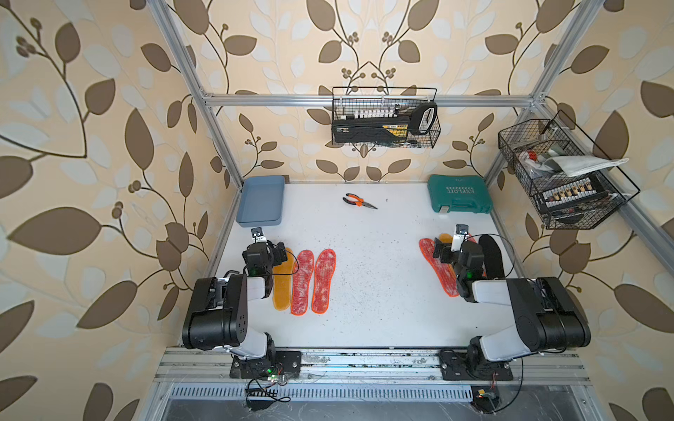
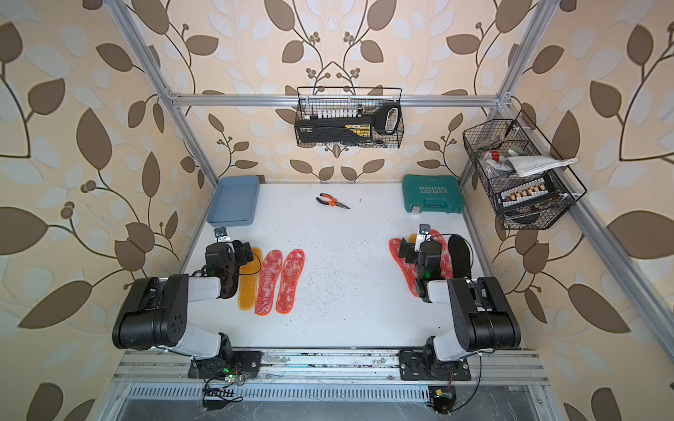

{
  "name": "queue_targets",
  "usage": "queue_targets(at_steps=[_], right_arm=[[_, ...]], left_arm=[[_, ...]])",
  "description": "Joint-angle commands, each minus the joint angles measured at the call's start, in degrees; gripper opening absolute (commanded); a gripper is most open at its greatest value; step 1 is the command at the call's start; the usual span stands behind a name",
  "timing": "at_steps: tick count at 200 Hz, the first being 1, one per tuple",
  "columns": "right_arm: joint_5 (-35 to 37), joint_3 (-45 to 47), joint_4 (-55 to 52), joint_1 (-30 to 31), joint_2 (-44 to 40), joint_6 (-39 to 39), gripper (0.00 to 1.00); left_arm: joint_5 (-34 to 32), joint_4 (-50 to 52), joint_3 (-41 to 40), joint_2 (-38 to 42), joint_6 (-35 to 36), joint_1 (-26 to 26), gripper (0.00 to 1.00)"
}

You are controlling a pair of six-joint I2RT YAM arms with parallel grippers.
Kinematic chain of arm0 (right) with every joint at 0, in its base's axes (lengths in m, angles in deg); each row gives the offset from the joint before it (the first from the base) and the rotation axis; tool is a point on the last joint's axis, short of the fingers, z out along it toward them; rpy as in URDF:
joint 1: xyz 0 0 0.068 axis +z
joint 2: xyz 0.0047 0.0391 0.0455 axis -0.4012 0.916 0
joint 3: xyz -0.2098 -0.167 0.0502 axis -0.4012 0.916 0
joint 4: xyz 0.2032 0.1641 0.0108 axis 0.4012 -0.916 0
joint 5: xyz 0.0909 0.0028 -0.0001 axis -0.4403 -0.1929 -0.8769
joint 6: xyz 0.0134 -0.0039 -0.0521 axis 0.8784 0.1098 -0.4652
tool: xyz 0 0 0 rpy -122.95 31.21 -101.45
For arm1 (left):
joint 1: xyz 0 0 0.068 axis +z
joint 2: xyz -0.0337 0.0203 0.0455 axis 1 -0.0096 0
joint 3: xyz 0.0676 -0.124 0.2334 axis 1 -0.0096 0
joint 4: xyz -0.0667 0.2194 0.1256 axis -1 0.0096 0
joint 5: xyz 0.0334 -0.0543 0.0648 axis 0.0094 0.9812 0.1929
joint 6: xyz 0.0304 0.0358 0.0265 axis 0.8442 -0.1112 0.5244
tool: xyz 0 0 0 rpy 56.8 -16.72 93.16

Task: Put the insoles into the storage box
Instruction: Pick up the storage box at the corner of the board.

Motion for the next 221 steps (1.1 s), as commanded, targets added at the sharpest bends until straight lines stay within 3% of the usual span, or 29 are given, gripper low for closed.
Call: queue_targets(at_steps=[1, 82, 91, 98, 109, 118, 124, 128, 139, 149, 158, 184, 221], right_arm=[[-0.1, -0.4, 0.0, 0.2, -0.1, -0.2, 0.99], [-1.0, -0.5, -0.3, -0.3, -0.2, -0.1, 0.99], [3.5, -0.8, 0.4, 1.1, -1.4, -0.1, 0.99], [9.8, -4.4, -8.9, 3.6, -4.6, -0.4, 0.99], [16.8, -13.2, -27.5, 5.5, -9.1, 2.5, 0.99], [21.0, -21.4, -41.7, 5.1, -10.5, 16.6, 0.99], [19.9, -24.7, -48.1, 4.3, -10.2, 24.0, 0.99], [14.0, -27.0, -51.0, 3.0, -9.9, 26.1, 0.99], [-4.6, -30.5, -50.8, 1.5, -8.5, 25.0, 0.99], [-11.2, -32.3, -49.6, 4.0, -7.4, 23.5, 0.99], [-11.3, -34.7, -51.5, 7.5, -6.4, 21.4, 0.96], [-2.5, -37.0, -58.6, 18.6, -4.5, 16.3, 0.95], [-5.0, -29.5, -55.5, 23.2, -6.0, 17.1, 0.92]], left_arm=[[-0.7, -1.5, 0.6, 0.8, 0.1, -0.4, 0.99], [0.6, -0.4, 1.1, 0.6, -0.3, 0.5, 0.99], [0.8, -1.3, 0.7, 1.0, 0.0, 0.5, 0.99], [1.4, 0.4, 1.8, 2.5, 1.3, 0.1, 0.99], [-0.4, 21.1, 10.5, 9.4, -0.2, -1.2, 0.99], [-4.6, 33.7, 17.9, 11.4, -7.0, -1.3, 0.99], [-5.3, 38.3, 21.7, 11.5, -8.5, -1.3, 0.99], [-4.5, 39.8, 23.6, 11.3, -8.5, -1.2, 0.99], [-2.3, 42.9, 29.4, 8.7, -8.3, -0.6, 0.99], [0.5, 50.3, 37.9, 4.2, -8.8, 1.6, 0.97], [2.7, 56.8, 45.8, -2.4, -9.0, 4.0, 0.96], [7.6, 68.7, 64.6, -17.1, -6.9, 9.6, 0.89], [8.3, 74.7, 82.4, -32.6, -3.9, 13.8, 0.86]])
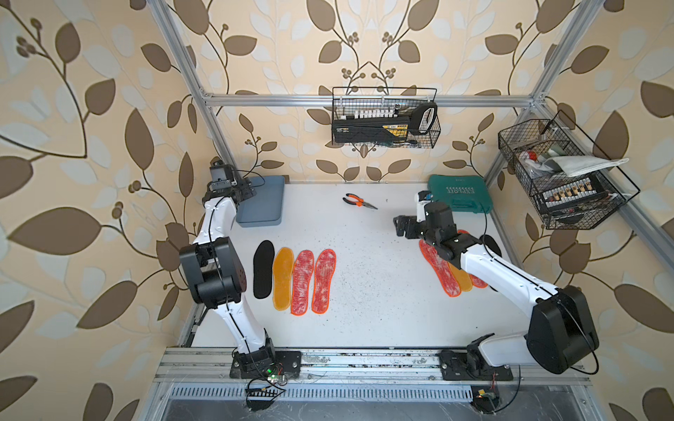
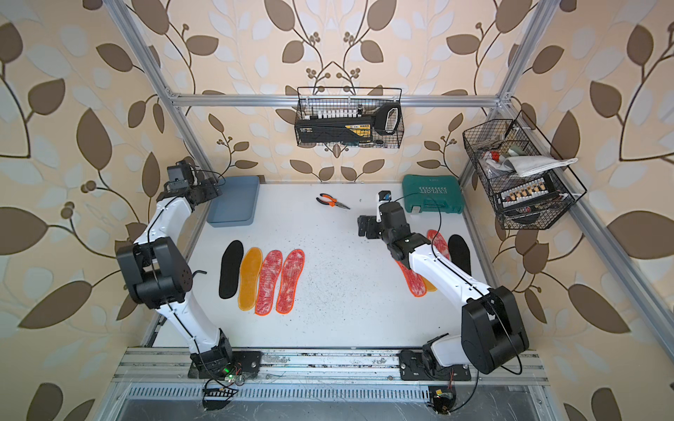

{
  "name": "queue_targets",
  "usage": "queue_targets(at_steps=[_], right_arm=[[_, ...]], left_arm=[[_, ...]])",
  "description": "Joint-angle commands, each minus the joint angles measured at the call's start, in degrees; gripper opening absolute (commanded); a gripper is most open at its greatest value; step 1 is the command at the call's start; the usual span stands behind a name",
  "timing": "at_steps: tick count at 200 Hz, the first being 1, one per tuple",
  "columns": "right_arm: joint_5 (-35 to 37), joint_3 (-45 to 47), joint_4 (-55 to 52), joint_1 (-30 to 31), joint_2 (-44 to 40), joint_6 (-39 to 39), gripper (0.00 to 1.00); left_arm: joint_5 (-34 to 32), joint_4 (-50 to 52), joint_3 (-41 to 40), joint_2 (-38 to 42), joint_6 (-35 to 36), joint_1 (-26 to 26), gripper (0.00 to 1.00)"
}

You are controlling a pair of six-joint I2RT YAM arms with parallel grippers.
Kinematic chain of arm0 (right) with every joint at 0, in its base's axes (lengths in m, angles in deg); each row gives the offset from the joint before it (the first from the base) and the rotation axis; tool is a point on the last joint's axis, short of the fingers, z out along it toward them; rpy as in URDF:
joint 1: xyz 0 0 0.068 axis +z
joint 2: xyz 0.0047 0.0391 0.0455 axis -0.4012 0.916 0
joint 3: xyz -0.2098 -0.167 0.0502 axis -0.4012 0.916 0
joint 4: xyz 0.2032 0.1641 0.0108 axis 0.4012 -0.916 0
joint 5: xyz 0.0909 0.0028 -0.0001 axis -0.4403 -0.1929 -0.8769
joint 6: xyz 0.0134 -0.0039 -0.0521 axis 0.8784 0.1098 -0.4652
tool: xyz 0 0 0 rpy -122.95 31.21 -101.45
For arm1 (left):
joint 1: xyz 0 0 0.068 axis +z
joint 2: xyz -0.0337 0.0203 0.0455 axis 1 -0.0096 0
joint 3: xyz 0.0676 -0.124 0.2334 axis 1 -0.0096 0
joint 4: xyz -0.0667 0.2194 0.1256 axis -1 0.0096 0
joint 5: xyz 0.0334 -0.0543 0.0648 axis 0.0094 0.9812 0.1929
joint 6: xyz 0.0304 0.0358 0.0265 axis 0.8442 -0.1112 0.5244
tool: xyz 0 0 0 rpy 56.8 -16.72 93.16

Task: Put the insoles into the storage box
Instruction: Pick up the storage box at the corner of the board.

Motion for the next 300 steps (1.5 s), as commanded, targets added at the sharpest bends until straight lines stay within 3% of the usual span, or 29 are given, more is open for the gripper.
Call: queue_targets(at_steps=[1, 58, 91, 114, 146, 157, 173, 197, 219, 238, 256, 300], right_arm=[[-1.3, 4.6, -2.3, 0.9, -0.5, 0.1, 0.92], [3.5, 12.9, 8.9, 10.1, 0.6, -1.1, 0.91], [4.2, 11.7, 8.5, 10.7, 2.5, -0.7, 0.91], [3.7, 11.5, 8.5, 10.7, 2.6, -0.7, 0.91], [4.0, 11.0, 7.8, 10.8, 2.5, 0.0, 0.92], [4.2, 11.1, 7.8, 10.8, 2.5, 0.1, 0.92], [4.6, 11.0, 7.6, 10.7, 2.7, 0.2, 0.92], [4.7, 10.7, 7.3, 10.7, 2.7, 0.4, 0.92], [4.8, 10.5, 6.9, 10.7, 2.7, 0.6, 0.92], [4.9, 10.2, 6.6, 10.7, 2.8, 0.7, 0.93], [5.5, 9.1, 5.0, 10.7, 3.4, 0.8, 0.93], [8.8, 8.9, 3.3, 10.7, 2.8, 1.6, 0.93]], left_arm=[[1.9, 12.4, 8.2, -7.0, 2.6, 1.8, 0.86], [1.3, 13.1, 17.7, -18.2, 5.4, 3.7, 0.88], [2.8, 15.7, 24.7, -23.6, 6.7, 4.0, 0.87], [3.0, 16.6, 26.8, -25.7, 7.2, 4.1, 0.76], [3.3, 16.9, 27.4, -27.7, 7.2, 4.0, 0.74], [3.6, 17.8, 28.1, -28.7, 7.4, 4.0, 0.67], [3.6, 18.3, 28.7, -29.5, 7.4, 4.0, 0.66], [4.9, 18.5, 28.7, -29.7, 7.4, 3.9, 0.46], [4.0, 18.6, 28.3, -28.8, 7.3, 3.1, 0.31], [2.5, 18.4, 26.9, -26.5, 7.2, 1.7, 0.10], [1.9, 17.3, 22.6, -21.8, 6.2, 0.3, 0.00], [1.1, 12.5, 2.5, -1.7, 1.6, -5.0, 0.00]])
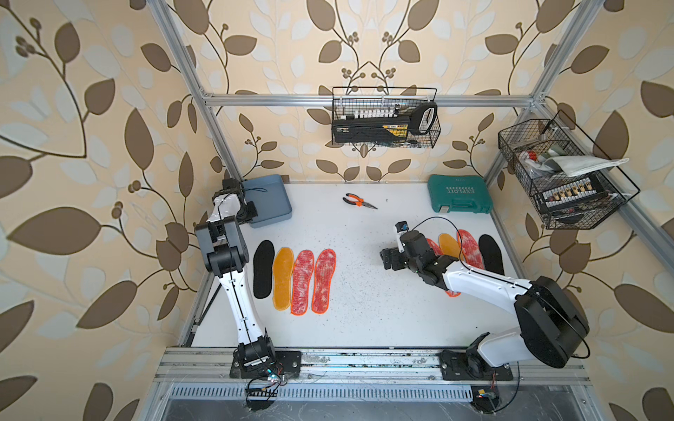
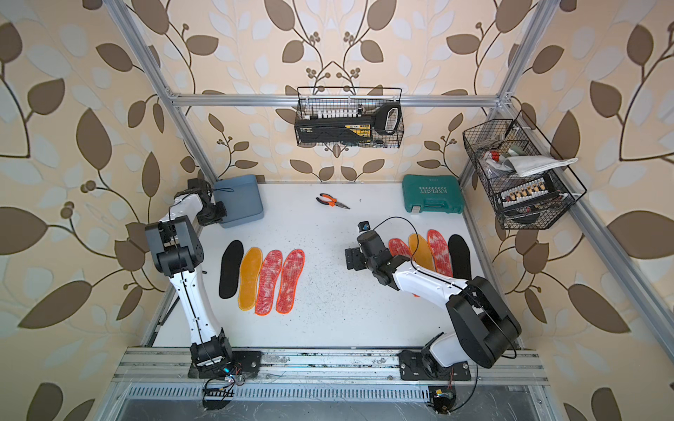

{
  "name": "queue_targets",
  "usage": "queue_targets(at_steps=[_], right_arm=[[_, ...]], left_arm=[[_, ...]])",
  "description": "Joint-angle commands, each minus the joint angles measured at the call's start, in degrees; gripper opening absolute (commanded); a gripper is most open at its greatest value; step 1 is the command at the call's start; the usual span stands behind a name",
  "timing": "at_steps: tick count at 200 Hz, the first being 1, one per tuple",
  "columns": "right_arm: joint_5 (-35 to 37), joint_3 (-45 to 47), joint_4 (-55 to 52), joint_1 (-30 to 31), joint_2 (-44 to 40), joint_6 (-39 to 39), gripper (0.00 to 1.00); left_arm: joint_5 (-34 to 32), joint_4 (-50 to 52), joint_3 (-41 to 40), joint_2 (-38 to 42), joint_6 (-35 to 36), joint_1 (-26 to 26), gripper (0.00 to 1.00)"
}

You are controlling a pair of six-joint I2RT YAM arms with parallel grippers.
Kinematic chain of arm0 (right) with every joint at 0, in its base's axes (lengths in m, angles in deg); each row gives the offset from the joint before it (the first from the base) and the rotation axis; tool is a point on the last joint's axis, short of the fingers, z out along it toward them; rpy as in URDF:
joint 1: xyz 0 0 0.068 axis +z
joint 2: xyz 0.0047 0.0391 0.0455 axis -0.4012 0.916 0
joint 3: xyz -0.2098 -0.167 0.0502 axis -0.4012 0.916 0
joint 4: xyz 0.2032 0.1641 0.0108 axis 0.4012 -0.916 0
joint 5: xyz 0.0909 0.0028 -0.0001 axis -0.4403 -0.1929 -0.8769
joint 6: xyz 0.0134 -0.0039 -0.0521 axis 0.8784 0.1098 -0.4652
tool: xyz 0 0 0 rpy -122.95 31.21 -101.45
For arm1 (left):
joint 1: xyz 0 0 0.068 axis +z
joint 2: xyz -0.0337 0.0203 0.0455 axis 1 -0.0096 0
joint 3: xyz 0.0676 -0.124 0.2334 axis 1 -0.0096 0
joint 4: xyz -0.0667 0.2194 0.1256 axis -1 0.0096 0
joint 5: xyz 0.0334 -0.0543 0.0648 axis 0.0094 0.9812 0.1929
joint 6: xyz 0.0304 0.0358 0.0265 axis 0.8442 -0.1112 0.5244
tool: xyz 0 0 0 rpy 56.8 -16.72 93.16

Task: Put the insoles into the storage box
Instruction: Pick up the storage box at the corner of the board, then place the storage box at the center of the board.

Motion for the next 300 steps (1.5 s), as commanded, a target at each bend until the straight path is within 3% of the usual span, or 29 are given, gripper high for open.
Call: queue_targets(at_steps=[1, 82, 113, 146, 187, 216, 249, 300], right_arm=[[3.0, -1.3, -1.9, 0.1, -0.3, 1.0, 0.94], [17.7, 5.5, -1.1, 0.0, -12.2, 4.5, 0.98], [21.6, 8.9, 0.1, -0.3, -16.4, 6.0, 0.99], [18.9, 8.7, -3.2, -1.6, -17.1, 6.8, 0.99], [13.9, 8.8, -10.4, -2.0, -17.6, 5.9, 0.99], [11.7, 12.4, -8.2, -2.0, -20.4, 2.0, 0.99], [10.8, 17.8, 2.1, -2.0, -21.6, 0.8, 0.99], [13.9, 19.3, 2.6, -2.1, -25.7, 2.3, 0.99]], left_arm=[[-0.8, -3.3, -7.5, 15.6, -3.4, -3.8, 0.00], [1.0, -9.9, -41.5, 47.8, -17.1, -19.3, 0.00], [-0.8, -9.3, -49.2, 54.1, -22.5, -27.6, 0.00], [-3.2, -13.5, -57.3, 59.1, -30.0, -37.2, 0.00], [-9.1, -16.9, -58.1, 53.9, -36.4, -49.0, 0.00], [-13.0, -17.7, -55.3, 47.8, -39.6, -55.1, 0.00], [-10.8, -20.2, -52.4, 39.2, -40.2, -57.6, 0.00], [-11.5, -20.3, -47.2, 31.8, -40.3, -61.4, 0.00]])
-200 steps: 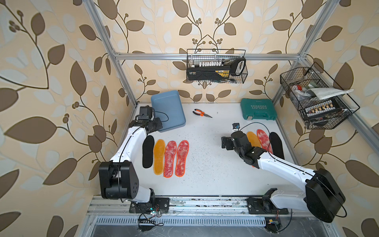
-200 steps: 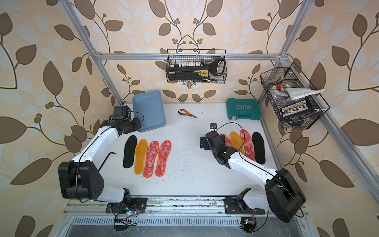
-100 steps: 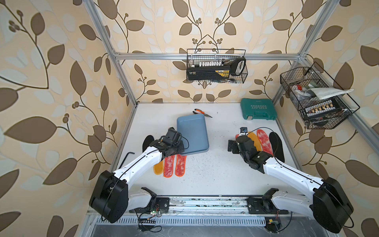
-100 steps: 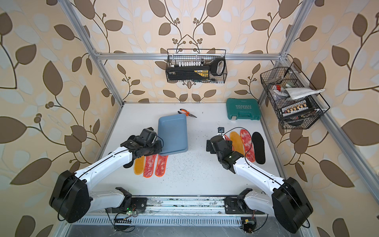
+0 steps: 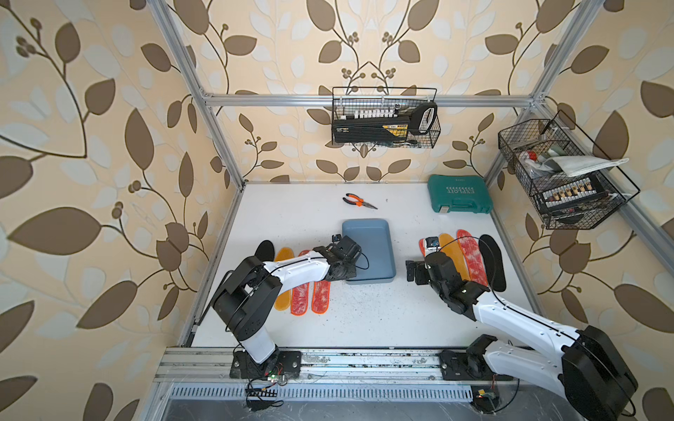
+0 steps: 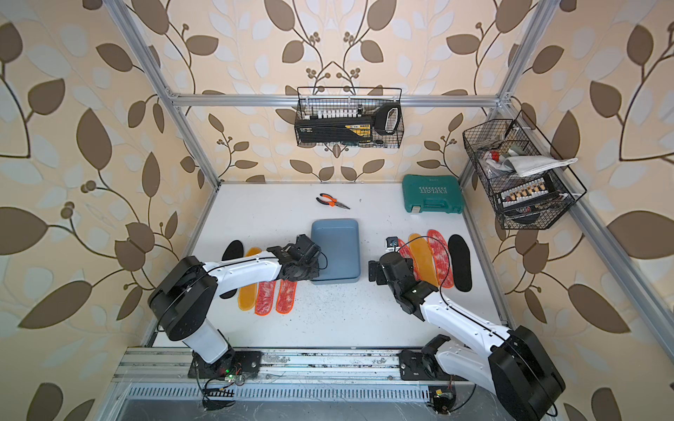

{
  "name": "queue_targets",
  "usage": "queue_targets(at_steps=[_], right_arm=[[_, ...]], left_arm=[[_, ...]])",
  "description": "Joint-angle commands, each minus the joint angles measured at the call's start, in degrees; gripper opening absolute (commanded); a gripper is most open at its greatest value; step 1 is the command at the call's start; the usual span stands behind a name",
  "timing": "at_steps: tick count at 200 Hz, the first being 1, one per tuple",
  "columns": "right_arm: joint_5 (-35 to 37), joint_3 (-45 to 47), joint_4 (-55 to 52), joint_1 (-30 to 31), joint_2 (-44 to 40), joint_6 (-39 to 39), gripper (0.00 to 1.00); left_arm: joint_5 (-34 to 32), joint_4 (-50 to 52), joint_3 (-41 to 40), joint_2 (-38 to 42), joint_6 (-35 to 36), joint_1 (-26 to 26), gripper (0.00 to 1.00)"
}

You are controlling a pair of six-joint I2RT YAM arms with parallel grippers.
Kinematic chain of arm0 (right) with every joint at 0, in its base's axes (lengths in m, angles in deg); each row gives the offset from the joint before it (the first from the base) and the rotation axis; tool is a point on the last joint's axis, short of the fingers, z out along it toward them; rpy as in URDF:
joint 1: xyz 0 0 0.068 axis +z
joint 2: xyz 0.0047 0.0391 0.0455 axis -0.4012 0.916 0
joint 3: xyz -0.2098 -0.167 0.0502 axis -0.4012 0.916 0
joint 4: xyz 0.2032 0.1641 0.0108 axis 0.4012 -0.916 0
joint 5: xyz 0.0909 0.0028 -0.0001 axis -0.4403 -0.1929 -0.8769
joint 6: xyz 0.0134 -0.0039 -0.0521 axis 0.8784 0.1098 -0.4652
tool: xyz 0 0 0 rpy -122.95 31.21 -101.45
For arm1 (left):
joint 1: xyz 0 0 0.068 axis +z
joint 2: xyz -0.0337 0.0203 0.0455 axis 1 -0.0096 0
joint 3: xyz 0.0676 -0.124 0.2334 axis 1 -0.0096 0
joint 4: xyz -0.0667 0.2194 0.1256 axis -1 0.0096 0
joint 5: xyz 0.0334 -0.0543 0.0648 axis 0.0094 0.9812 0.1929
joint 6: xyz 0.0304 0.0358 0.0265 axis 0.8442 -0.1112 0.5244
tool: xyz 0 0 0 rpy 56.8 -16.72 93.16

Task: Put the insoles into the storage box
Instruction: Place the storage box at the center of the board.

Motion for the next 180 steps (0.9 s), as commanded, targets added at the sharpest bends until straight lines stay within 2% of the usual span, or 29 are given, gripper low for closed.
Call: queue_targets(at_steps=[1, 47, 62, 94, 116, 180], right_arm=[[2.5, 1.8, 2.9, -0.2, -3.4, 0.8, 0.99], [4.7, 4.3, 3.3, -0.3, -7.8, 3.0, 0.99], [4.4, 4.3, 3.4, -0.3, -7.7, 3.0, 0.99], [4.2, 3.2, 2.7, -0.2, -6.1, 3.0, 0.99], [4.3, 2.7, 2.6, -0.2, -4.8, 3.0, 0.99], [3.7, 1.1, 1.8, -0.3, -1.6, 3.5, 0.99]], left_arm=[[-1.7, -2.1, 3.2, -0.8, -1.2, -1.2, 0.00], [-1.6, -2.0, 4.3, -3.7, 0.9, -2.6, 0.03], [-1.4, -0.8, 5.1, -5.0, 0.9, -2.9, 0.04], [-1.9, 0.6, 5.8, -5.9, -0.2, -3.5, 0.11], [-2.4, 1.6, 6.3, -5.5, -0.7, -3.7, 0.26], [-6.5, 8.4, 8.1, 1.0, 2.5, -4.0, 0.33]])
